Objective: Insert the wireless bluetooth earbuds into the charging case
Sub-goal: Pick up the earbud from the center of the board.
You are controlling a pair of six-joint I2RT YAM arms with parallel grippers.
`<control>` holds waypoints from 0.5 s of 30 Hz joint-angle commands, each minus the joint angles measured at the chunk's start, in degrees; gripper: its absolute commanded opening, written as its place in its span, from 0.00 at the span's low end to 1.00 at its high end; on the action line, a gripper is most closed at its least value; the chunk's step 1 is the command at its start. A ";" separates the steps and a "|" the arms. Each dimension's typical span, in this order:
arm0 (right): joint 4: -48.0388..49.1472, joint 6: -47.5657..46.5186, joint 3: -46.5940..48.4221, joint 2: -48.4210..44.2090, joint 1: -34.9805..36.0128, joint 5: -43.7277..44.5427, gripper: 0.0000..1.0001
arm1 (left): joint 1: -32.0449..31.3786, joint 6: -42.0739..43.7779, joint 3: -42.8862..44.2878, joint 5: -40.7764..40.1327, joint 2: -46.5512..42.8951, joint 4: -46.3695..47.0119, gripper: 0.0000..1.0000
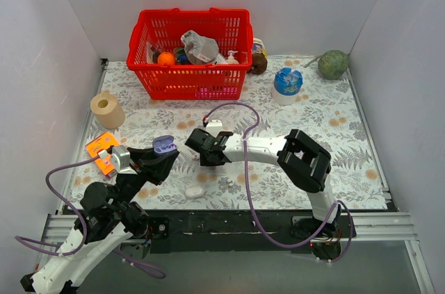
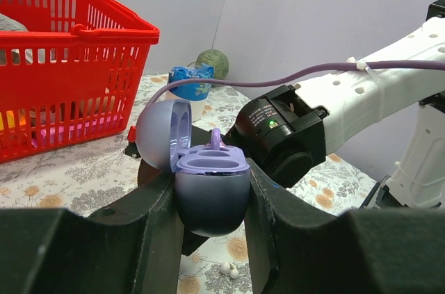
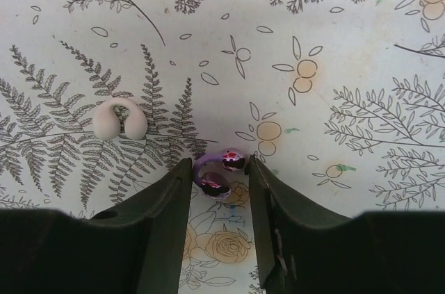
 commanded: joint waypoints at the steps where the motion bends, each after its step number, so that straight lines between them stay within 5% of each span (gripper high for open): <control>1: -1.09 0.85 -1.23 -3.49 -0.33 2.59 0.45 | -0.07 -0.14 -0.31 0.85 -4.29 1.12 0.00; 15: 2.25 0.67 -4.83 -5.95 -0.68 1.71 0.20 | -0.07 -0.49 -0.39 1.11 -3.77 1.82 0.00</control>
